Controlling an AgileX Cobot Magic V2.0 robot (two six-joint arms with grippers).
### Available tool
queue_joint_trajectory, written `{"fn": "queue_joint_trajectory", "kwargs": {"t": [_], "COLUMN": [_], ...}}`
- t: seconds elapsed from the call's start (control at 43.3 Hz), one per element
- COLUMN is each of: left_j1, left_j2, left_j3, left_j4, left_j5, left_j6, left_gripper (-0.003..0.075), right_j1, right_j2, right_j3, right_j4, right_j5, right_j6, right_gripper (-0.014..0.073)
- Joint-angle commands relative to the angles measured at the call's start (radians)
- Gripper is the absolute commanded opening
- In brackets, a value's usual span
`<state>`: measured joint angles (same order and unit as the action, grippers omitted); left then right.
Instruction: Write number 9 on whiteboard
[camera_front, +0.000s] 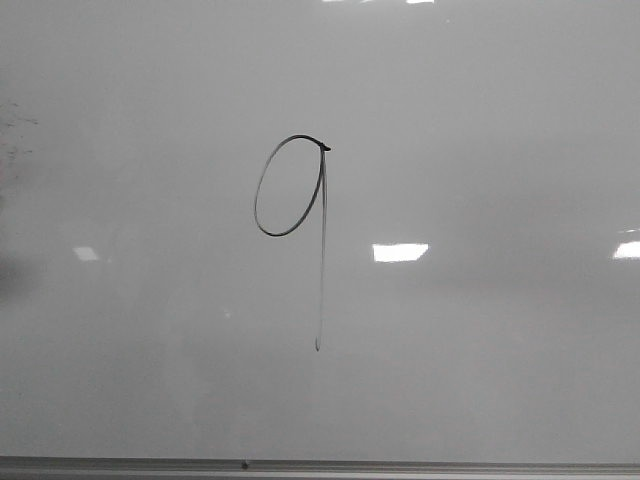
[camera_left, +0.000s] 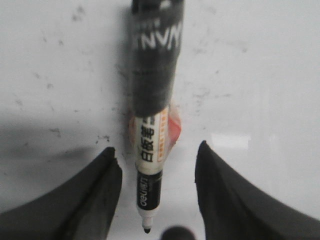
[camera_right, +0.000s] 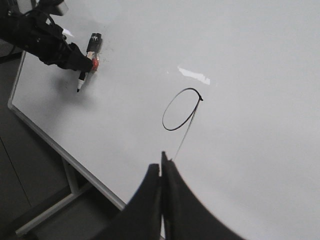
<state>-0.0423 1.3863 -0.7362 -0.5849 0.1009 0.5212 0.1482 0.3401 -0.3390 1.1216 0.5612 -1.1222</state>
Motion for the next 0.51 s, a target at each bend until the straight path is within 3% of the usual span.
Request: {"fn": "queue_joint_trajectory", "kwargs": {"t": [0.0, 0.254, 0.485], "left_j1": [-0.004, -0.039, -0.084], "left_j2": [-0.12, -0.479, -0.827], "left_j3": [-0.007, 0.124, 0.267], "left_j4": [-0.014, -0.014, -0.018], "left_j5": [-0.044, -0.022, -0.018], "left_j6": [-0.004, -0.004, -0.004], "left_gripper": [0.0348, 0.0296, 0.0069], "right_j1": [-0.005, -0.005, -0.005], "right_j2": [0.005, 0.005, 0.005], "right_j3": [-0.026, -0.026, -0.026], "right_j4": [0.046, 0.046, 0.046], "right_j5": [-0.038, -0.038, -0.038], "right_j6": [0.0, 0.0, 0.0], "right_gripper": [-0.0069, -0.0069, -0.0069]}}
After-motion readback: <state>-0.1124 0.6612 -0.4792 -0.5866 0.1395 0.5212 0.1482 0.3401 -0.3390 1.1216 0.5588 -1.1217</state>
